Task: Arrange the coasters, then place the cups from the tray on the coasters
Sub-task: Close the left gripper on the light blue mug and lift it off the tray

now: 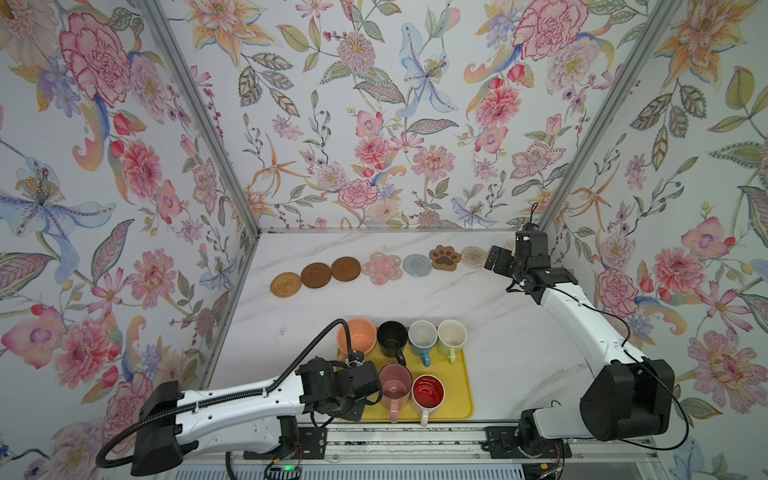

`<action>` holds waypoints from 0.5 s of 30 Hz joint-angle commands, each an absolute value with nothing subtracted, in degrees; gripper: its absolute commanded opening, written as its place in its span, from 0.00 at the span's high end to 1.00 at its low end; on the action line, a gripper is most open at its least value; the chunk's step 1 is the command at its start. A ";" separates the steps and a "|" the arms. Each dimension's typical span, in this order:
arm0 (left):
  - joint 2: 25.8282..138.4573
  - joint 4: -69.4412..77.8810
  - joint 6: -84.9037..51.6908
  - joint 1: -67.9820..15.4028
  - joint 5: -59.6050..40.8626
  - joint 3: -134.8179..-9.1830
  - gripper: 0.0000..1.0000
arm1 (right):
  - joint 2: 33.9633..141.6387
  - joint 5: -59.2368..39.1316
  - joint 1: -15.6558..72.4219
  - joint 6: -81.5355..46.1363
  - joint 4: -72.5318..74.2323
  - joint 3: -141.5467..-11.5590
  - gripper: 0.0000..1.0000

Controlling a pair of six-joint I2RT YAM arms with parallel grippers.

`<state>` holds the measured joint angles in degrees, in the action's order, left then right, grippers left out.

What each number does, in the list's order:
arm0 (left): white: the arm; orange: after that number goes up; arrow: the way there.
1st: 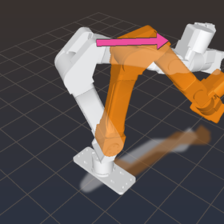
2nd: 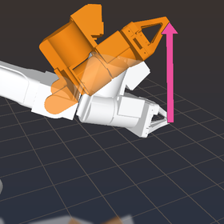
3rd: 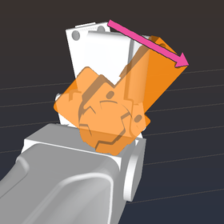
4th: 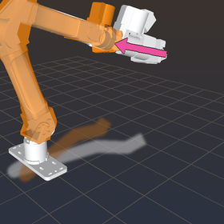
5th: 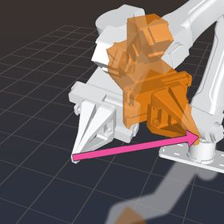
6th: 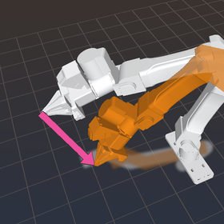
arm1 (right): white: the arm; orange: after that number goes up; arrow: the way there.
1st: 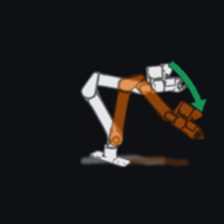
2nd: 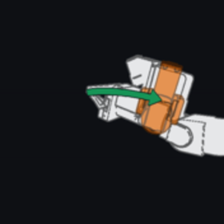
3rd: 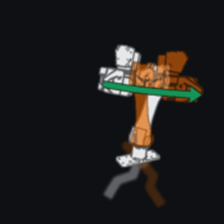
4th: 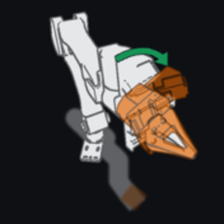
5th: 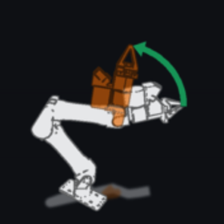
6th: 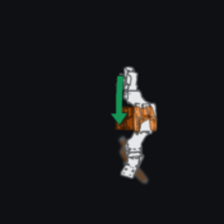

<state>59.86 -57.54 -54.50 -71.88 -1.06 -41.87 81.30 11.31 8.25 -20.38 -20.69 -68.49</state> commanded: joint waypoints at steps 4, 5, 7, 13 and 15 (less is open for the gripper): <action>58.54 -63.75 -54.87 -71.34 0.59 -44.10 1.00 | 80.85 10.65 8.64 -19.86 -19.17 -67.41 0.01; 58.39 -65.24 -54.64 -71.24 1.59 -45.05 1.00 | 80.81 10.60 8.62 -19.81 -19.16 -67.35 0.01; 58.13 -69.47 -54.41 -71.27 3.63 -47.63 1.00 | 80.82 10.56 8.65 -19.79 -19.25 -67.49 0.01; 57.88 -78.81 -53.22 -69.39 8.71 -53.66 1.00 | 80.69 10.05 8.64 -19.60 -18.92 -67.53 0.01; 57.82 -79.50 -52.83 -68.20 9.37 -54.93 1.00 | 80.76 9.87 8.65 -19.52 -18.92 -67.64 0.01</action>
